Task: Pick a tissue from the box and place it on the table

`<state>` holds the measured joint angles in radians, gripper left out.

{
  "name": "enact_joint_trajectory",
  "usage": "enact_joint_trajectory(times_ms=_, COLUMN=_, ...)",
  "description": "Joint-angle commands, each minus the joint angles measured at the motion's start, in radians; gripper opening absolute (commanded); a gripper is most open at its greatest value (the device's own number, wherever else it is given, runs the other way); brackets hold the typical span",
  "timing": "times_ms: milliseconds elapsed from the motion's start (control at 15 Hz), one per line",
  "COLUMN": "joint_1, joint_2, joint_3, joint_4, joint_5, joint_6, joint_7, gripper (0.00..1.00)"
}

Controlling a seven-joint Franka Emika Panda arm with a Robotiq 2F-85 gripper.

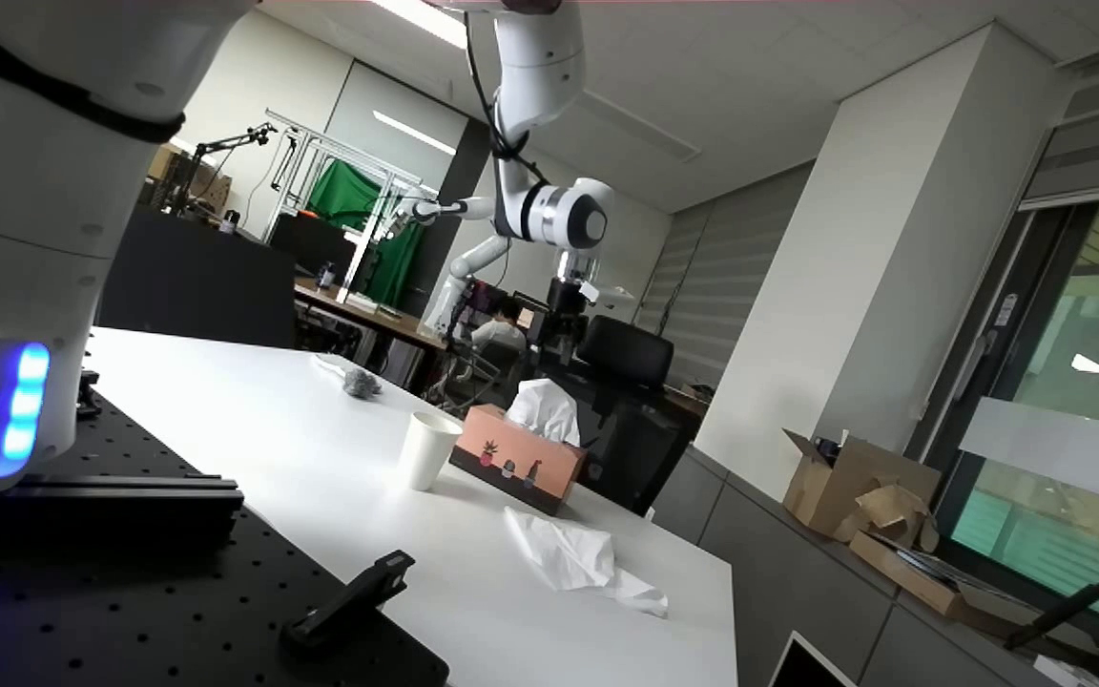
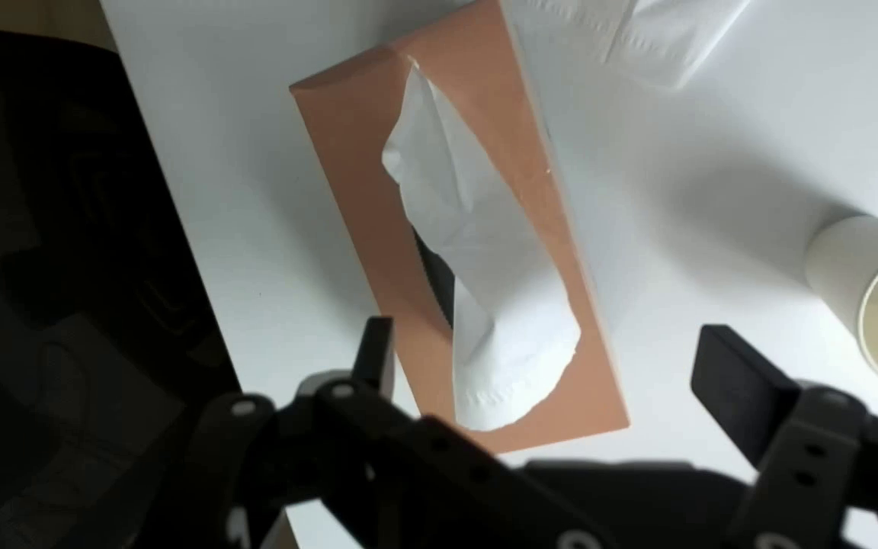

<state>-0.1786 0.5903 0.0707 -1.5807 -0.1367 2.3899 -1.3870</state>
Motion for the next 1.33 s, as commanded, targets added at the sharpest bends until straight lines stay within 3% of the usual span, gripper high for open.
enact_joint_trajectory(times_ms=0, joint_1=0.011, joint_2=0.023, joint_3=-0.026, joint_4=0.057, joint_5=-0.036, joint_6=-0.042, joint_7=-0.057, gripper=1.00)
enact_joint_trajectory(times_ms=733, joint_1=-0.039, joint_2=0.078, joint_3=0.000, joint_4=0.054, joint_5=0.052, joint_6=0.008, joint_7=-0.221, gripper=1.00)
enact_joint_trajectory(times_ms=1267, joint_1=-0.051, joint_2=0.120, joint_3=0.015, joint_4=0.022, joint_5=0.113, joint_6=0.231, joint_7=-0.201, gripper=1.00)
